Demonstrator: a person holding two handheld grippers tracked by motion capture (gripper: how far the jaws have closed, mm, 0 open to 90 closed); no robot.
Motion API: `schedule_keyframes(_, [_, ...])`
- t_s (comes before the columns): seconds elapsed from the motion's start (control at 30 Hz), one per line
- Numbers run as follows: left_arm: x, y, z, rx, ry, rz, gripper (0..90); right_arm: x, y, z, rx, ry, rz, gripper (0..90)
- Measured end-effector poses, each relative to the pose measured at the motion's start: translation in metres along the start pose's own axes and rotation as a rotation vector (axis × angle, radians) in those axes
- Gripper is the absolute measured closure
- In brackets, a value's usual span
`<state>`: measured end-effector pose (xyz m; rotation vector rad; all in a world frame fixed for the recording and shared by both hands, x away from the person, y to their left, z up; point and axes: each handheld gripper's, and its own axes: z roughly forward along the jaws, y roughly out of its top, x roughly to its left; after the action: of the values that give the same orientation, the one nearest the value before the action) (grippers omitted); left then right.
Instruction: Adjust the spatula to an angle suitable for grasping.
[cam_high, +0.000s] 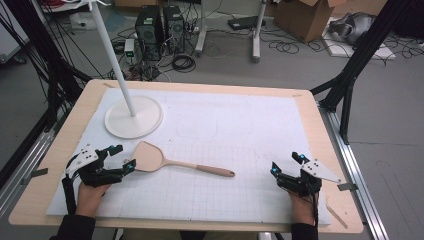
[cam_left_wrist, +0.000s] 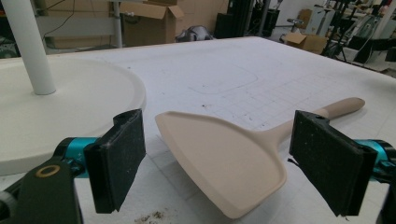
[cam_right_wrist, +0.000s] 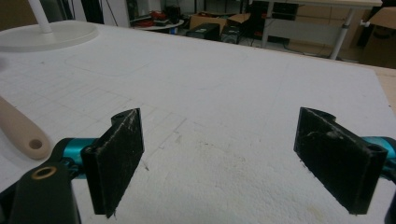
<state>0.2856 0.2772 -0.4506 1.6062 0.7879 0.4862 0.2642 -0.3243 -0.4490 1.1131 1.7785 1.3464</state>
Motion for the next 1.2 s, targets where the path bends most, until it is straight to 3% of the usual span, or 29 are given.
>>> schedule_keyframes(0.43, [0.001,0.000,0.000,-0.004,0.001,-0.009,18.6,-0.001,0.001,0.001,0.009,0.010,0.014,15.1])
schedule_keyframes(0.6, [0.000,0.000,0.000,-0.001,0.003,0.001,18.7,0.000,0.002,0.003,0.034,0.024,-0.009,15.6])
schedule_keyframes(0.67, [-0.001,0.000,0.000,-0.002,0.003,0.005,18.7,0.001,0.005,0.005,0.037,0.073,0.021,15.6])
schedule_keyframes(0.7, [-0.001,0.000,0.000,-0.002,0.003,0.005,18.7,0.003,0.009,0.006,0.036,0.084,0.014,15.5])
schedule_keyframes(0.83, [-0.001,0.000,0.000,0.002,0.004,0.015,19.1,0.020,0.031,0.014,0.017,0.201,-0.024,15.5])
schedule_keyframes(0.93, [-0.001,0.000,0.000,-0.002,0.003,0.004,19.0,0.037,0.048,0.026,0.054,0.310,-0.051,15.5])
schedule_keyframes(1.2, [0.000,0.000,0.000,0.000,-0.003,0.006,19.1,0.085,0.081,0.065,0.123,0.491,-0.156,22.6])
